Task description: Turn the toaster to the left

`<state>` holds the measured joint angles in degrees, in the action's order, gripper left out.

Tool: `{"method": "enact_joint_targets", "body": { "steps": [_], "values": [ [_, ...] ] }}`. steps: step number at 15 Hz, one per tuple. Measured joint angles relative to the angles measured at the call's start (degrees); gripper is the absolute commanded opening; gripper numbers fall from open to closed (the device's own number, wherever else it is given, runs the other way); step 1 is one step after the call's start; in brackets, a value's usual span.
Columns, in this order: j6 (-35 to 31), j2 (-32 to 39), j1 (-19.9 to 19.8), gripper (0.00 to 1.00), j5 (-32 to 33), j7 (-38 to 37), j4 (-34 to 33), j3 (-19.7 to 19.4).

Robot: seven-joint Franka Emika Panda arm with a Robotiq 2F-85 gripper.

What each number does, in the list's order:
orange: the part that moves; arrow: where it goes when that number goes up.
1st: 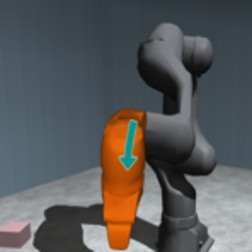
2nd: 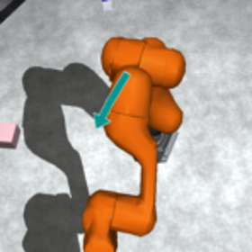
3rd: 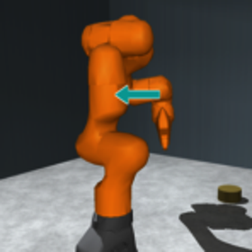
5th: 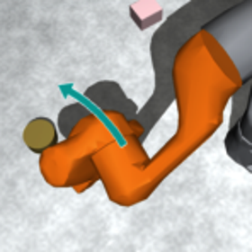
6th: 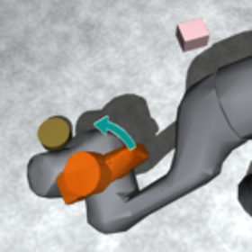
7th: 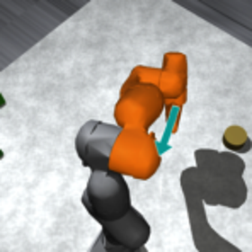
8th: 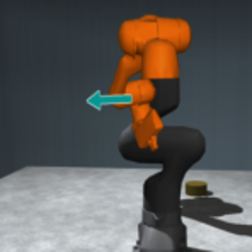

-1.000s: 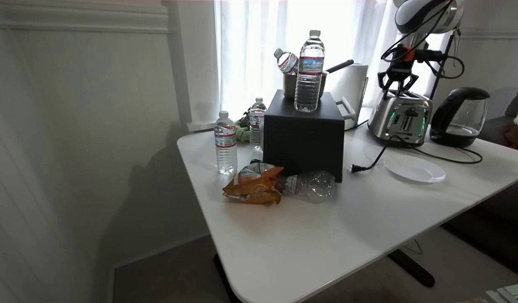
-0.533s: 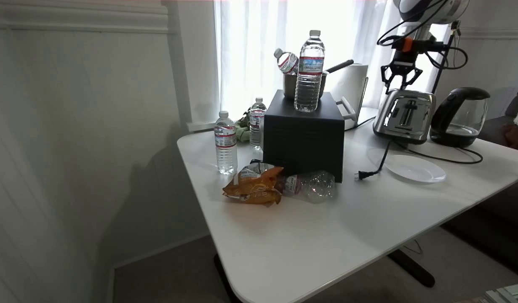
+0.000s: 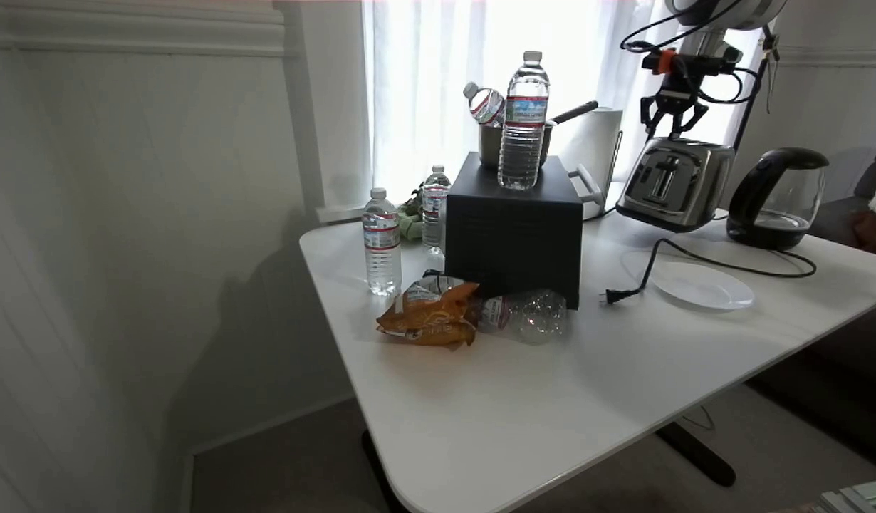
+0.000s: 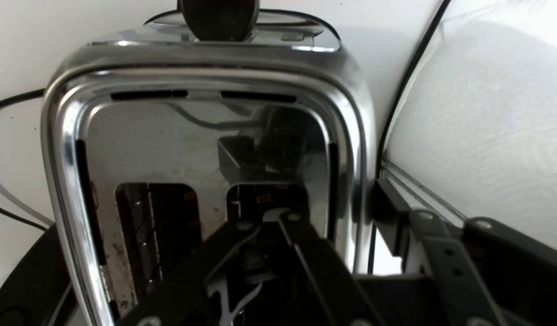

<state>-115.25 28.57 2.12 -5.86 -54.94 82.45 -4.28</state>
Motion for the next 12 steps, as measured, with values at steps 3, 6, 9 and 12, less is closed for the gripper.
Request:
{"method": "enact_joint_targets", "body": {
  "steps": [3,6,9,12],
  "values": [
    [0.0,2.2,0.5,0.41,0.1,-7.6,-2.6,-0.2],
    [0.0,4.1,1.0,0.41,0.3,-9.1,-4.8,-0.2],
    [0.0,4.6,1.1,0.41,0.3,-9.2,-5.4,-0.2],
    [0.0,4.6,1.1,0.41,0.3,-9.3,-5.5,-0.3]
  ]
}}
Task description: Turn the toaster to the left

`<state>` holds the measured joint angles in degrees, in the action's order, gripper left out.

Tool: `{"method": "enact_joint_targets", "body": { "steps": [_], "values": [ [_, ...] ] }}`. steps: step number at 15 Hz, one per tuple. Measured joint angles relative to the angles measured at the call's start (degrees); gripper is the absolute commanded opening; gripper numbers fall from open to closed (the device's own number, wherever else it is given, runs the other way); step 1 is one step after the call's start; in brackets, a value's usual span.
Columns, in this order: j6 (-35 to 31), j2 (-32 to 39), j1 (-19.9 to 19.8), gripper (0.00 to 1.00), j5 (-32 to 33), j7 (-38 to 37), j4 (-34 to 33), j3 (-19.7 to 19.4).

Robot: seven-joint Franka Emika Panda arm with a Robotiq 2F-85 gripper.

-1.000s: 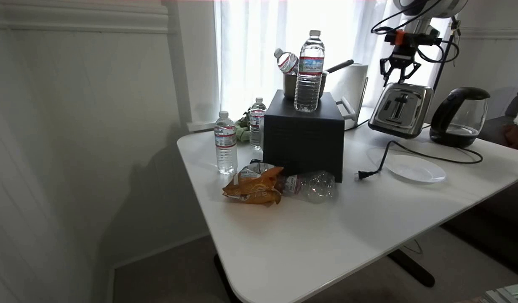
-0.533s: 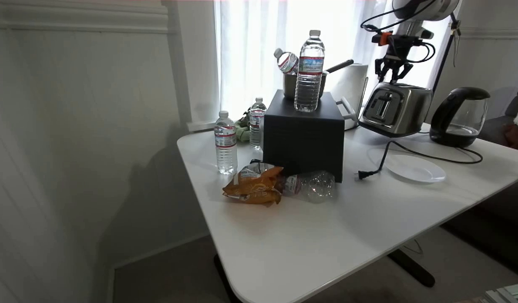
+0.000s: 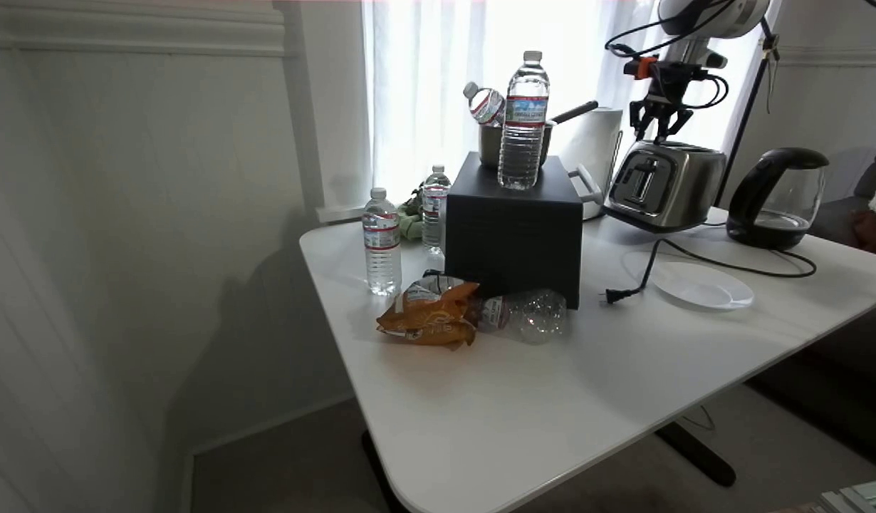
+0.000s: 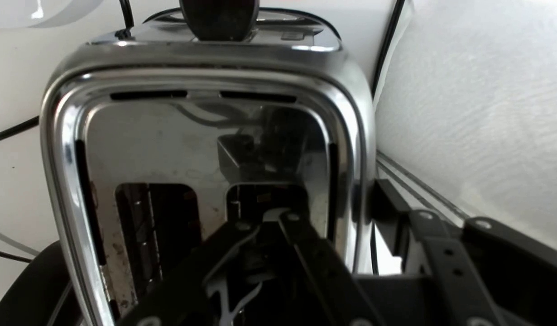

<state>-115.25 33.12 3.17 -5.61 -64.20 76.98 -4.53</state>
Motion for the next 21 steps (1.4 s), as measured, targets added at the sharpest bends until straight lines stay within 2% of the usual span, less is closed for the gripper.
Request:
{"method": "enact_joint_targets", "body": {
  "steps": [2,3,10,21],
  "values": [
    [0.0,0.0,0.0,0.41,0.0,0.0,0.0,0.0],
    [0.0,0.0,0.0,0.16,0.0,0.0,0.0,0.0],
    [0.3,3.2,0.2,0.16,0.0,-2.2,0.0,0.0],
    [4.3,6.5,1.4,0.16,0.5,-12.0,-7.1,-0.6]
  ]
}}
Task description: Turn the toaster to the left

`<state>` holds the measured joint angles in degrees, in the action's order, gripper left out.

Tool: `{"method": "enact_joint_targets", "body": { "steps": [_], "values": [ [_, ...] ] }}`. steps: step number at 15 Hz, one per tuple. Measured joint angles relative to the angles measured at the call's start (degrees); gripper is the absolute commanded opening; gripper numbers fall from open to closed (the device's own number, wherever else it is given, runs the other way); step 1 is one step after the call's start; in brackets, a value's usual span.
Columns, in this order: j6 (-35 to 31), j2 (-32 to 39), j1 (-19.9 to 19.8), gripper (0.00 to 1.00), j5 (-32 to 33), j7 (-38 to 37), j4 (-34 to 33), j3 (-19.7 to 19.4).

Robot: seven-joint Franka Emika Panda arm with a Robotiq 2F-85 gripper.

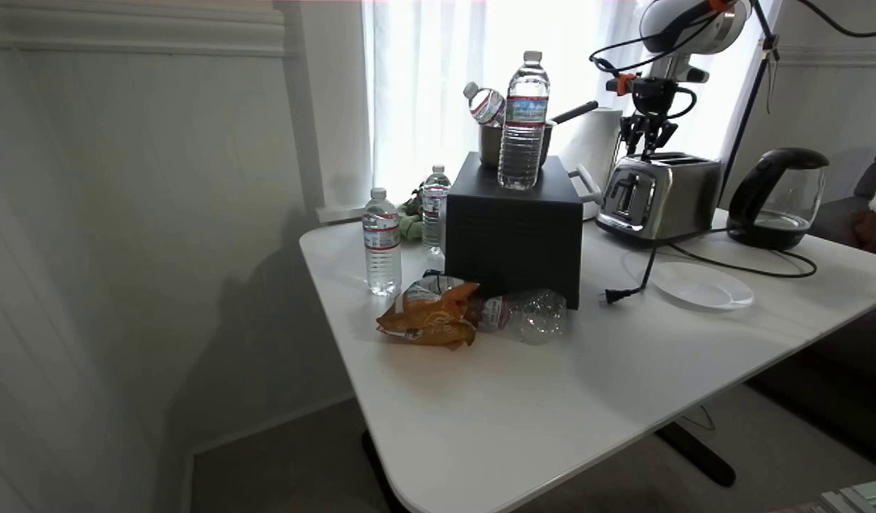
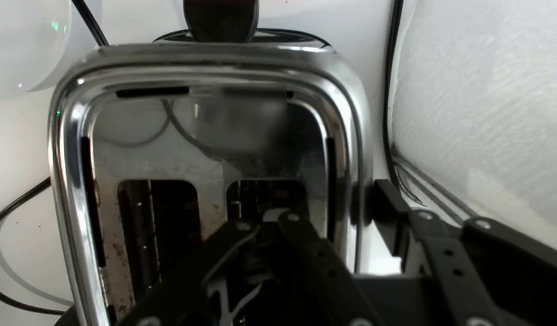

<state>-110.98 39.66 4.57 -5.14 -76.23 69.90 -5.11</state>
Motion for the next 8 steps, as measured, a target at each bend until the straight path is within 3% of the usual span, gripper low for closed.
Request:
{"method": "enact_joint_targets", "body": {
  "steps": [8],
  "values": [
    [7.6,5.5,2.9,0.16,1.2,-4.3,-10.4,0.2]
  ]
}}
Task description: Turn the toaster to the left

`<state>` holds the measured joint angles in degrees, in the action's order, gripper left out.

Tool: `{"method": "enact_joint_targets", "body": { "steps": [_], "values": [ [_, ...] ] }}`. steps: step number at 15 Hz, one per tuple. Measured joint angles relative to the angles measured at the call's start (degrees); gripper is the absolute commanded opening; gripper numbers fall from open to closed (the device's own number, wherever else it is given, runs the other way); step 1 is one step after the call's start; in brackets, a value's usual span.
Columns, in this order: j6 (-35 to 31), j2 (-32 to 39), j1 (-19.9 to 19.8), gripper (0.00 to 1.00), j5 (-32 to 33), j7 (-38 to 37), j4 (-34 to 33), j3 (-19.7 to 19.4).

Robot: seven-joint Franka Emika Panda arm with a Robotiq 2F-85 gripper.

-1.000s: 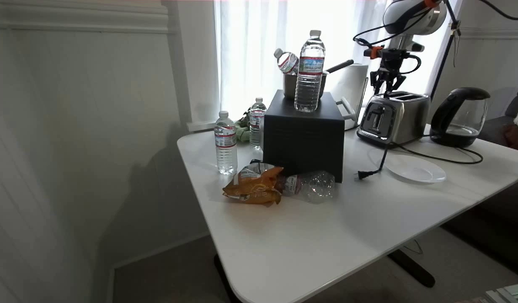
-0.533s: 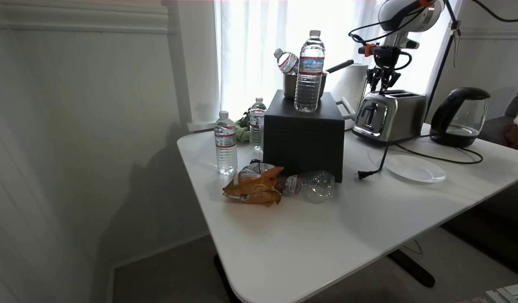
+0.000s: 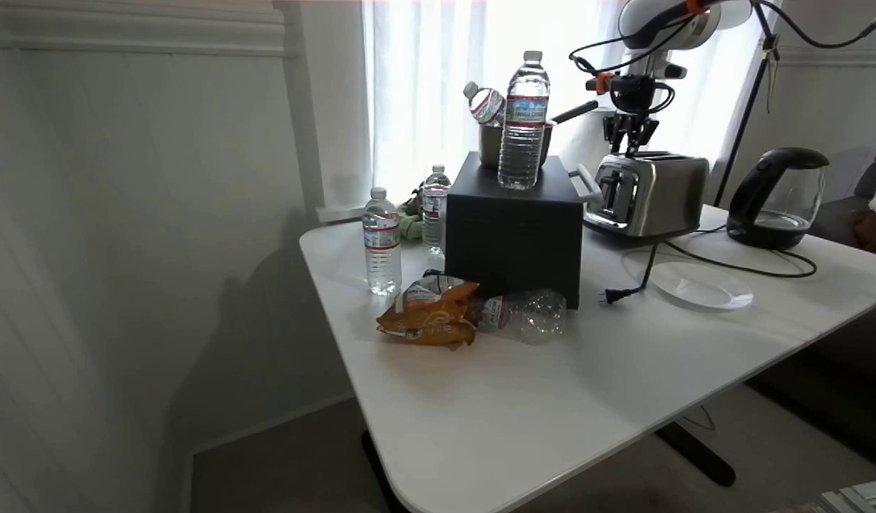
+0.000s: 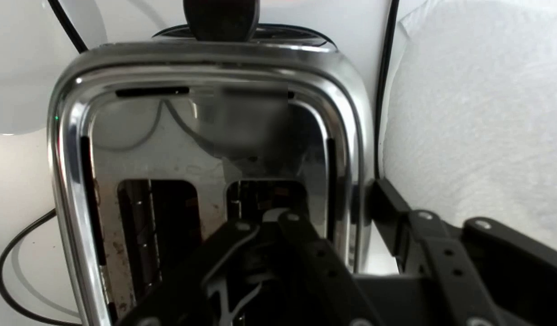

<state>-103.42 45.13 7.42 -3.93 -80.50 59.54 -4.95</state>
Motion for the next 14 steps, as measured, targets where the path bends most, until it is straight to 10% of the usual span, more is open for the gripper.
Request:
{"method": "enact_joint_targets", "body": {
  "steps": [6,7,14],
  "values": [
    [5.3,4.1,1.4,0.16,1.7,-0.7,-6.5,0.1],
    [5.3,4.7,1.5,0.66,2.1,-0.9,-7.3,0.1],
    [8.7,5.1,2.6,1.0,4.6,-0.6,-13.0,-0.6]
  ]
}}
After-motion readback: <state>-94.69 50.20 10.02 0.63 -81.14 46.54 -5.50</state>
